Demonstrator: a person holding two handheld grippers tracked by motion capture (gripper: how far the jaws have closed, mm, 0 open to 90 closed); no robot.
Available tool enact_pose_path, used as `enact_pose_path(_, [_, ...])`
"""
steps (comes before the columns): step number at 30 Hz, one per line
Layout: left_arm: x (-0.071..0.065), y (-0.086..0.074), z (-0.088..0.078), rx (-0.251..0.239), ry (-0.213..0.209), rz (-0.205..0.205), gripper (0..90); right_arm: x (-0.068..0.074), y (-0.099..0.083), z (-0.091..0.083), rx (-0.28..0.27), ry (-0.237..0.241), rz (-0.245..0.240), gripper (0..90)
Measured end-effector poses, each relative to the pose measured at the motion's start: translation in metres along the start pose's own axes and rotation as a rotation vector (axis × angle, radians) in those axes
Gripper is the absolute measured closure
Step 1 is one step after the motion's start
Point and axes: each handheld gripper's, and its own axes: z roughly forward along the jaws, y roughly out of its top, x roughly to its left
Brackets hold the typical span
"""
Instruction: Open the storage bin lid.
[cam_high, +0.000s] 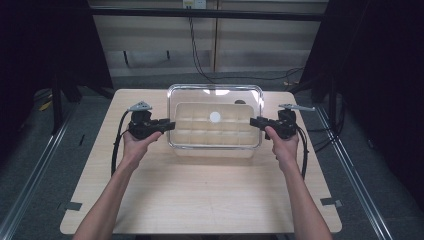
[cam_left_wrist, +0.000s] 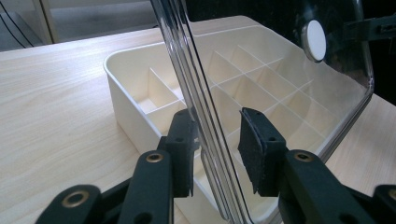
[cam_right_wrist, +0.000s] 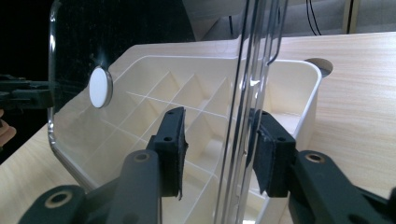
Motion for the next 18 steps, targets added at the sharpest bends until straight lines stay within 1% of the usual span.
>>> enact_pose_path(2, [-0.002,0.000,0.000,-0.001,-0.001,0.002,66.9,0.000,-0.002,-0.003,-0.003,-0.003,0.000,60.6])
enact_pose_path(3, [-0.003,0.000,-0.001,-0.004,-0.009,0.006,67.6,0.000,-0.003,-0.004,-0.009,-0.010,0.003,60.8])
enact_pose_path(4, [-0.004,0.000,-0.001,-0.002,-0.008,0.014,68.2,0.000,-0.004,-0.004,-0.012,-0.018,0.009,60.8])
enact_pose_path(6, [-0.006,0.001,-0.002,-0.004,-0.001,0.017,68.7,-0.001,-0.006,-0.005,-0.021,-0.009,0.019,61.3])
enact_pose_path(8, [-0.007,0.001,-0.003,-0.008,-0.003,0.014,69.6,-0.001,-0.007,-0.008,-0.036,0.002,0.025,62.5])
enact_pose_path(13, [-0.007,0.001,-0.006,-0.013,-0.014,0.018,70.9,0.001,-0.009,-0.011,-0.044,0.006,0.026,63.5])
enact_pose_path(15, [-0.007,0.001,-0.007,-0.014,-0.010,0.021,71.5,0.001,-0.010,-0.012,-0.046,0.011,0.029,63.9])
enact_pose_path(17, [-0.008,-0.001,-0.008,-0.028,-0.011,0.022,71.8,0.002,-0.012,-0.013,-0.051,0.011,0.028,64.0])
enact_pose_path(18, [-0.008,-0.001,-0.009,-0.024,-0.012,0.021,72.1,0.003,-0.013,-0.014,-0.053,0.010,0.028,64.0])
